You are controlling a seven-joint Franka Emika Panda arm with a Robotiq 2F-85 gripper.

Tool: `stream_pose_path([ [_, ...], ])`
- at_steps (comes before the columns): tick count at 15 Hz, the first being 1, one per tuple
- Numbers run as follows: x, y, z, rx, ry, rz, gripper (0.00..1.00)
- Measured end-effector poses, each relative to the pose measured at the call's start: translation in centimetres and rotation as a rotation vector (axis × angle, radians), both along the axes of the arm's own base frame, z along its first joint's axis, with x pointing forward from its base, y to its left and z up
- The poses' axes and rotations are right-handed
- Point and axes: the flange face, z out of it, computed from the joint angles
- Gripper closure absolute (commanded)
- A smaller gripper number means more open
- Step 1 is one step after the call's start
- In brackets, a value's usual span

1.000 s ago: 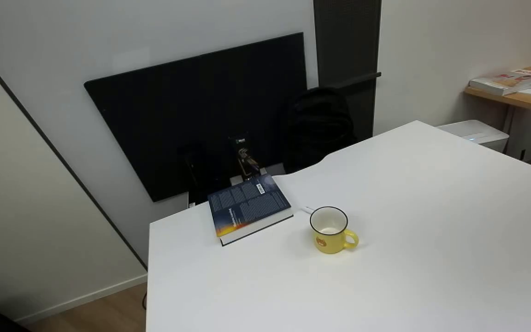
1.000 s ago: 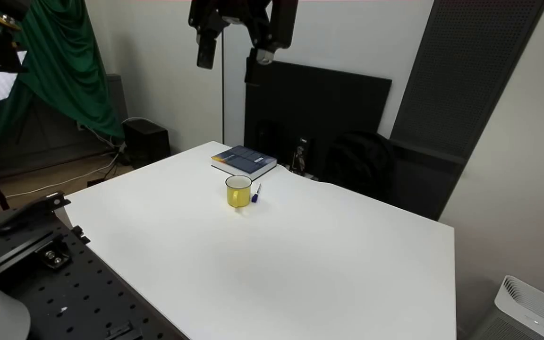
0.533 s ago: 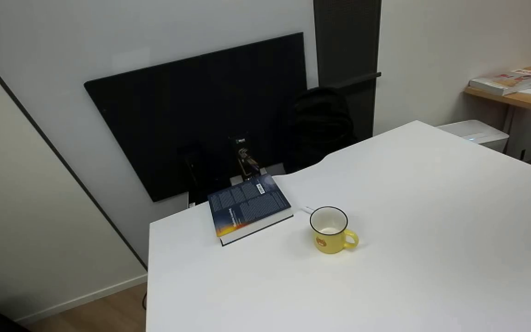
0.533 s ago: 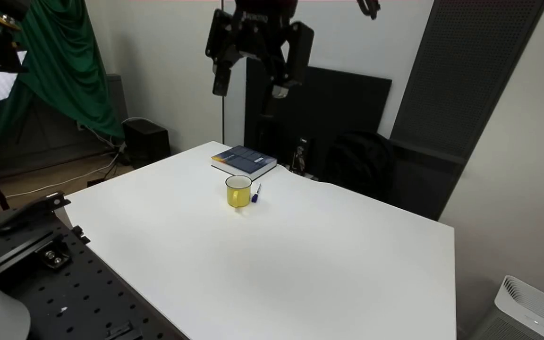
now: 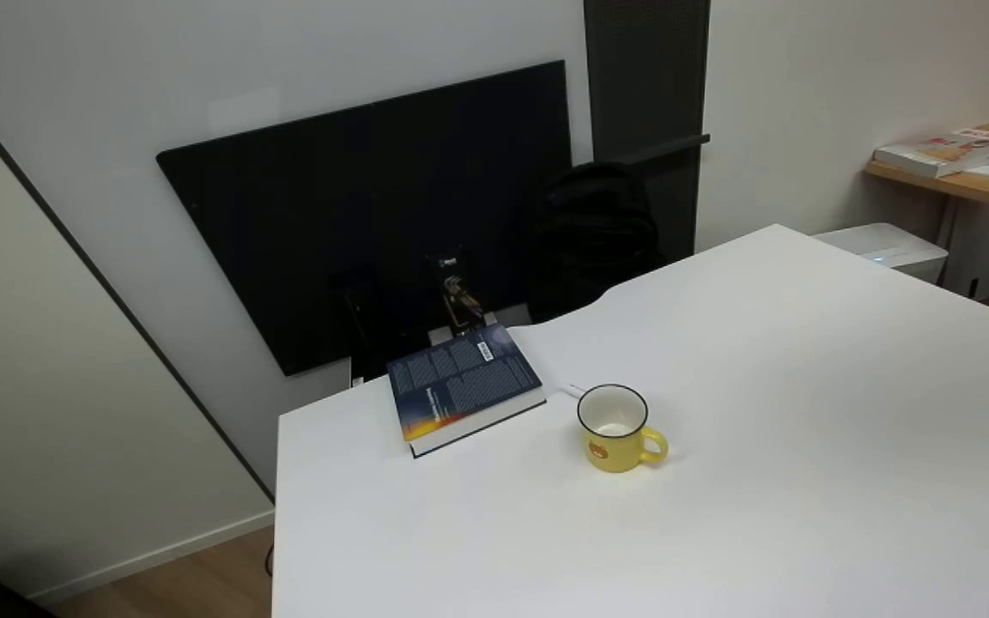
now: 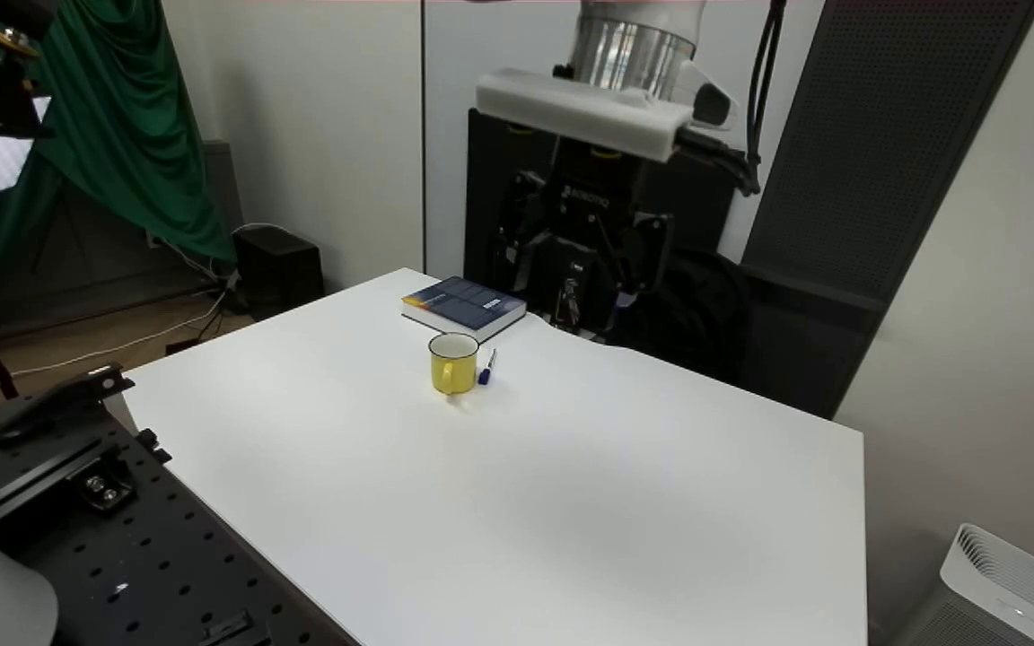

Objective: Put the marker in the mug

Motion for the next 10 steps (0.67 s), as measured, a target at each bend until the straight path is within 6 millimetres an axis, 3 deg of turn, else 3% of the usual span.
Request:
stream_pose_path([
  [5,5.0,-0.5,-3.9,-0.041,-0.093,0.129,0.0],
  [10,8.7,1.3,-6.4,-0.066,-0.161,0.207,0.0],
])
